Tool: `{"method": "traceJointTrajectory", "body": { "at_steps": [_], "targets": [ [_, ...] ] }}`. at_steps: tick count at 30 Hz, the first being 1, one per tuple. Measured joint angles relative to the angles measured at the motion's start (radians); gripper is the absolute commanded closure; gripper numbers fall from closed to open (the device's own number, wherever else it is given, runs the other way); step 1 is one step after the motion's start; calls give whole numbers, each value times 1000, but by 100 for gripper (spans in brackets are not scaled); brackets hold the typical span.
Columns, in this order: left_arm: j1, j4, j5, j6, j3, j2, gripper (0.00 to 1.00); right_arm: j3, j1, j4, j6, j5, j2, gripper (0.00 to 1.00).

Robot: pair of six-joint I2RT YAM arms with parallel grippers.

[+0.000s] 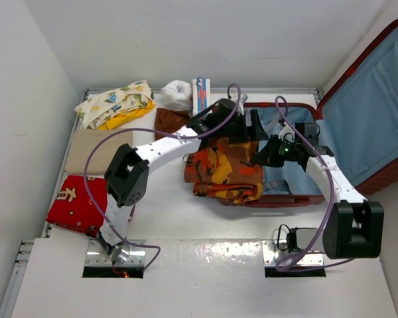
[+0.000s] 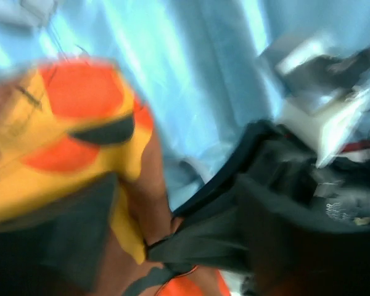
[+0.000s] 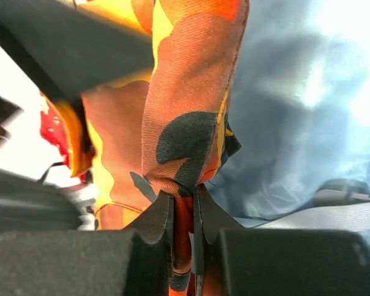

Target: Pack the luggage

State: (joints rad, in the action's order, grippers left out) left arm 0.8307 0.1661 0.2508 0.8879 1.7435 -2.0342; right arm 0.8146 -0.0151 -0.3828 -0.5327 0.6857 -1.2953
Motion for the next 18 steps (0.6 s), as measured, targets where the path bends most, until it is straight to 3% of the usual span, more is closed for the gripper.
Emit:
{"method": "traceJointTrajectory", "body": {
  "at_steps": [1, 18],
  "targets": [
    [-8, -29, -2, -1, 2, 5, 1, 0, 0, -17, 16, -8, -1, 100],
    [-179, 5, -42, -247, -84, 338, 1, 97, -135, -202, 441, -61, -138, 100]
  ]
}}
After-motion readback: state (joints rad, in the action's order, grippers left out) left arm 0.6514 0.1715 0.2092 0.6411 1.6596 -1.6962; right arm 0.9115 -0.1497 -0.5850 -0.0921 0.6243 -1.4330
